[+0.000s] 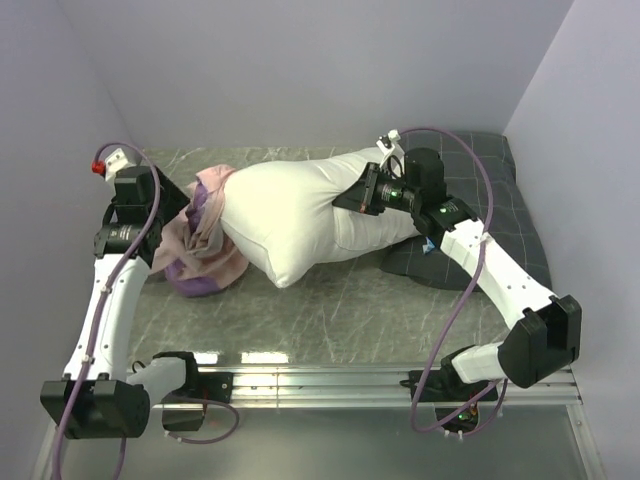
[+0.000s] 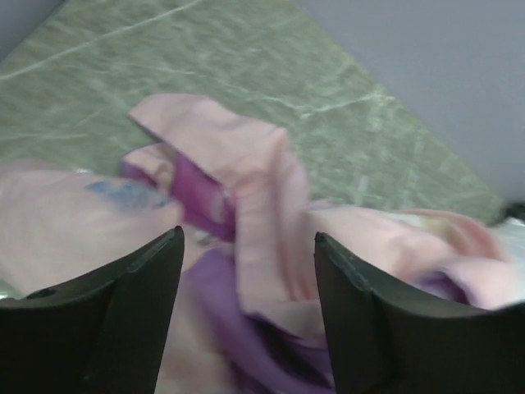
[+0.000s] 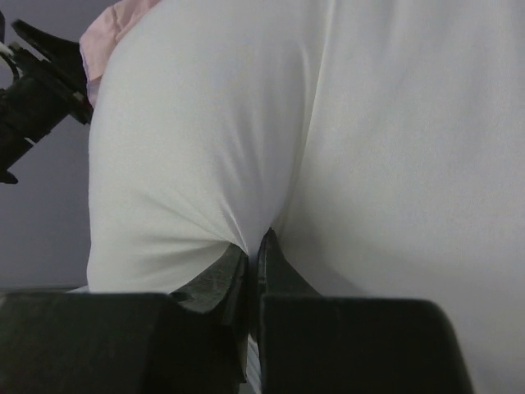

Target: Remove the pillowcase from the pillow

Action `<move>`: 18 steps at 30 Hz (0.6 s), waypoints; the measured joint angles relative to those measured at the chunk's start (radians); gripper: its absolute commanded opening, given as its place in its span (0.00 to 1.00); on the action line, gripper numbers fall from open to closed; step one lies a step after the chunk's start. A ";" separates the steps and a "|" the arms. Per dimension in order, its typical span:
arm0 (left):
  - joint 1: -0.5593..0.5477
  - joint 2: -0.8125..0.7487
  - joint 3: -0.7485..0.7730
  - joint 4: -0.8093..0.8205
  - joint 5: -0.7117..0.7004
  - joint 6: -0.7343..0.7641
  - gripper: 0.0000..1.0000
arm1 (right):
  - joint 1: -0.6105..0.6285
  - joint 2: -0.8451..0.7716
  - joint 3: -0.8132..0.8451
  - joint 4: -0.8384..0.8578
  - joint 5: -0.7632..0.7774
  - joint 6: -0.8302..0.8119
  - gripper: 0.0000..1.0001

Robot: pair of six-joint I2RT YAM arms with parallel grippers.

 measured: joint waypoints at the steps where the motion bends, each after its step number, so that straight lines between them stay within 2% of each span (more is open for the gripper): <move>1: 0.000 -0.013 -0.001 0.013 0.026 0.004 0.76 | 0.002 0.001 0.000 -0.002 0.001 -0.003 0.00; 10: -0.001 -0.227 -0.016 0.046 0.189 0.037 0.79 | 0.011 0.017 0.010 -0.005 0.013 -0.024 0.00; 15: -0.053 -0.199 -0.017 0.085 0.282 0.041 0.81 | 0.022 0.035 0.021 -0.008 0.022 -0.028 0.00; 18: -0.109 -0.138 -0.028 0.110 0.295 0.041 0.77 | 0.029 0.037 0.025 -0.011 0.033 -0.031 0.00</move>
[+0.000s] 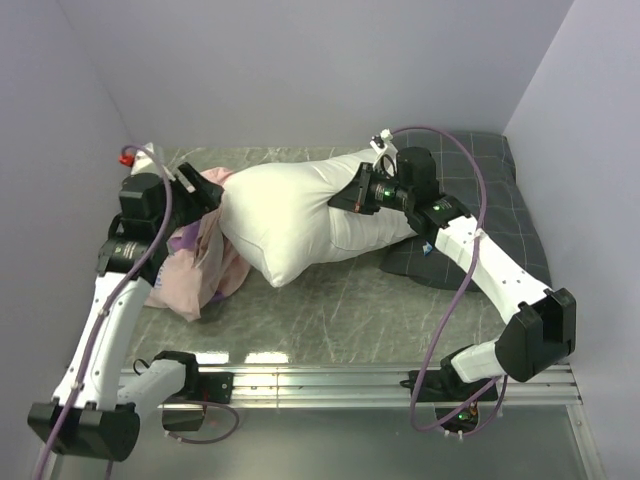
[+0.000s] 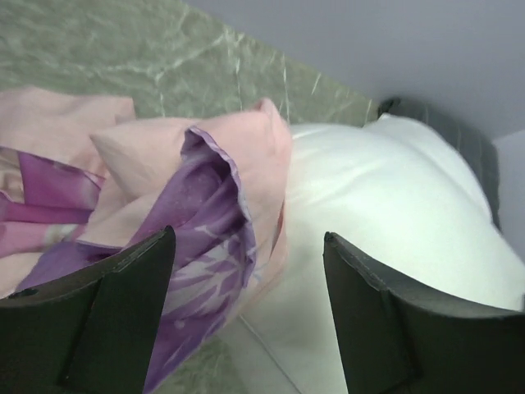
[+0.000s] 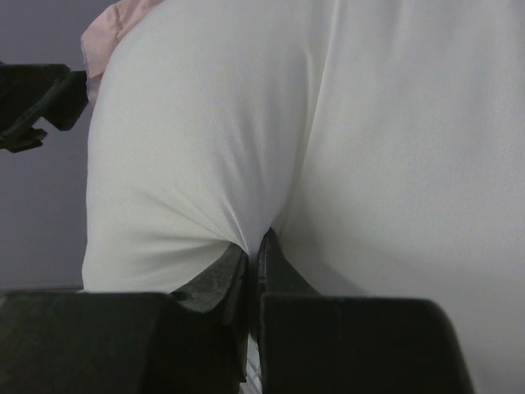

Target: Remove the pillowcase from the pillow

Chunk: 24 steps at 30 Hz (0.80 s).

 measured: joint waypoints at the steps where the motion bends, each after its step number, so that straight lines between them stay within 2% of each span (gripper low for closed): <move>1: -0.013 0.024 -0.008 0.005 0.002 -0.001 0.72 | 0.002 0.000 0.001 -0.001 0.004 -0.001 0.00; 3: -0.023 0.061 -0.015 0.005 -0.002 -0.007 0.59 | 0.004 0.000 0.002 -0.003 0.010 -0.002 0.00; 4: -0.024 0.077 -0.015 0.005 -0.014 -0.008 0.41 | 0.006 0.000 0.002 -0.005 0.012 -0.003 0.00; 7: -0.020 0.123 -0.006 0.001 -0.085 -0.020 0.13 | 0.009 0.000 0.002 -0.010 0.020 -0.008 0.00; 11: 0.051 0.166 0.060 -0.030 -0.171 -0.024 0.02 | 0.013 -0.005 0.002 -0.021 0.034 -0.022 0.00; 18: 0.210 0.194 0.113 -0.028 -0.248 -0.024 0.02 | 0.005 -0.065 0.000 -0.045 0.055 -0.037 0.00; 21: 0.216 0.196 0.063 -0.002 -0.225 -0.027 0.15 | -0.004 -0.087 0.001 -0.046 0.058 -0.037 0.00; 22: 0.216 0.196 0.041 0.006 -0.211 -0.031 0.27 | -0.006 -0.089 0.005 -0.047 0.059 -0.037 0.00; 24: 0.216 0.199 -0.017 0.016 -0.171 -0.037 0.44 | -0.006 -0.089 0.021 -0.048 0.062 -0.033 0.00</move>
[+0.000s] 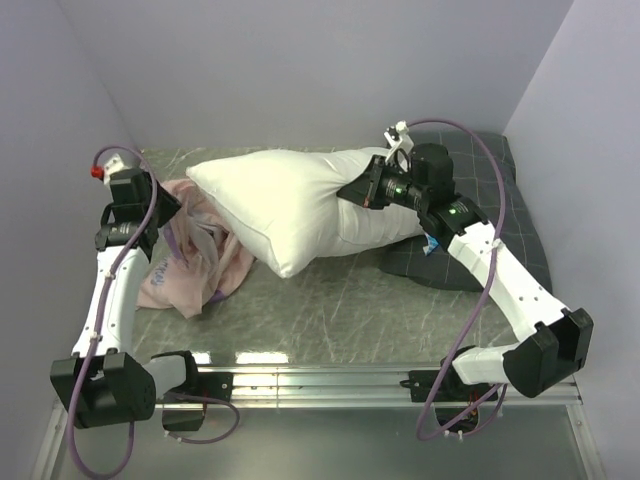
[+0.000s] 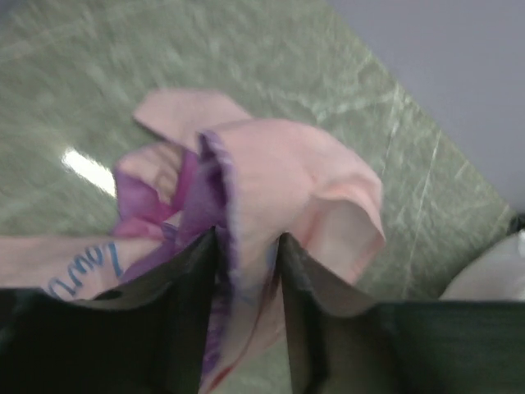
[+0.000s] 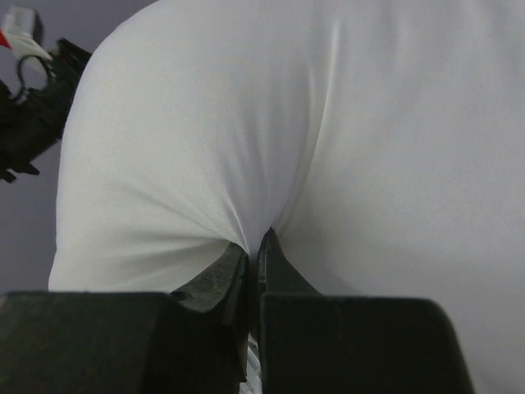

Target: Remove the pillowcase from the pillow

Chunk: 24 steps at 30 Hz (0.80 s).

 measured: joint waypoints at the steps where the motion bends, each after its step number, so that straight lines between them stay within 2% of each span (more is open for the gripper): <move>1: 0.000 0.002 -0.022 0.002 0.020 -0.002 0.59 | -0.001 0.001 0.012 0.000 0.003 0.005 0.00; 4: 0.000 -0.002 -0.082 0.003 0.072 -0.010 0.77 | -0.003 0.010 0.048 0.006 0.016 0.022 0.00; 10: 0.000 -0.117 -0.095 -0.038 0.114 -0.007 0.87 | 0.003 0.133 0.188 0.078 0.046 0.072 0.00; 16: 0.000 -0.259 0.077 -0.113 0.126 0.014 0.89 | 0.105 0.336 0.342 0.117 0.150 0.075 0.00; 19: 0.000 -0.296 0.159 -0.116 0.141 0.030 0.88 | 0.174 0.425 0.360 0.151 0.174 0.086 0.00; 24: -0.001 -0.327 0.150 -0.097 0.267 0.040 0.85 | 0.299 0.522 0.350 0.203 0.246 0.085 0.00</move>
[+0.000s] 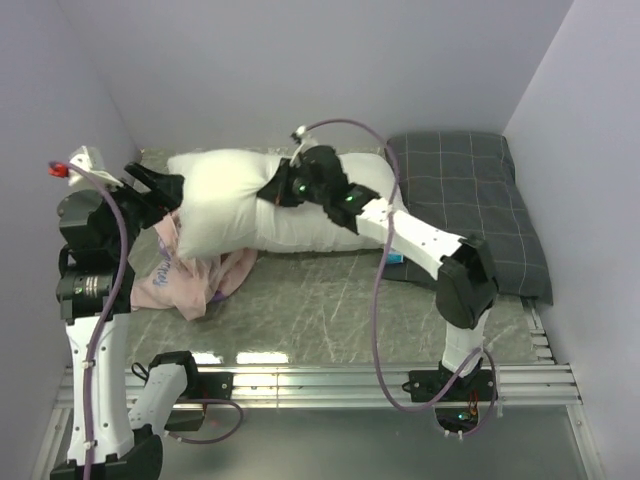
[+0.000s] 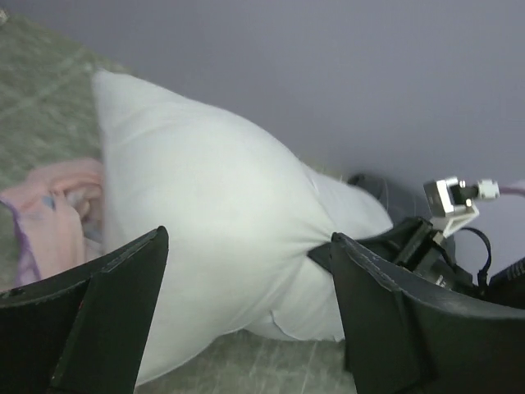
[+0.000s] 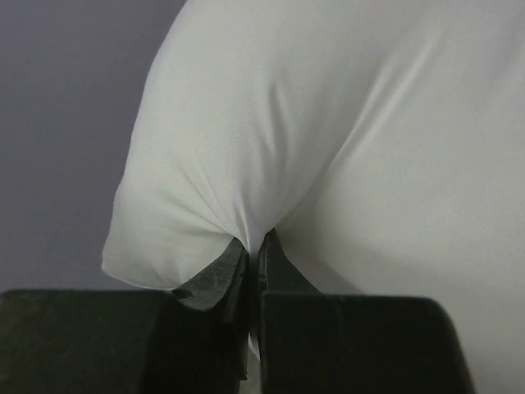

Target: Remove the pillowcase from the pillow

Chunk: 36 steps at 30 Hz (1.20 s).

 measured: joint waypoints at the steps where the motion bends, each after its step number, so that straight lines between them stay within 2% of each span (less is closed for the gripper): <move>1: -0.003 0.000 -0.027 0.011 0.024 0.001 0.85 | 0.027 0.016 -0.003 0.004 0.014 -0.003 0.00; 7: -0.069 -0.004 -0.278 0.041 0.105 0.002 0.84 | 0.150 0.133 -0.002 0.074 0.043 0.000 0.00; 9: -0.104 -0.005 -0.335 0.042 0.107 0.003 0.84 | 0.182 0.189 0.052 0.066 0.060 -0.001 0.00; 12: -0.155 -0.007 -0.366 0.042 0.101 0.008 0.86 | 0.211 0.246 0.121 0.074 0.074 0.001 0.16; 13: -0.165 -0.014 -0.367 0.043 0.097 0.014 0.87 | 0.216 0.247 0.120 0.076 0.078 0.001 0.31; 15: -0.170 -0.042 -0.371 0.048 0.089 0.022 0.89 | 0.225 0.237 0.100 0.085 0.091 -0.002 0.47; 16: -0.171 -0.063 -0.375 0.053 0.082 0.025 0.89 | 0.227 0.223 0.077 0.096 0.097 -0.011 0.60; 18: -0.171 -0.102 -0.379 0.060 0.073 0.029 0.89 | 0.225 0.174 0.014 0.108 0.111 -0.016 0.92; 23: -0.171 -0.142 -0.372 0.066 0.068 0.045 0.89 | 0.210 -0.010 -0.082 0.045 0.134 -0.056 0.95; 30: -0.171 -0.191 -0.371 0.063 0.046 0.063 0.92 | 0.165 -0.456 -0.271 -0.048 0.248 -0.102 0.97; 36: -0.171 -0.227 -0.375 0.065 0.050 0.074 0.91 | 0.149 -0.761 -0.557 -0.103 0.367 -0.103 0.99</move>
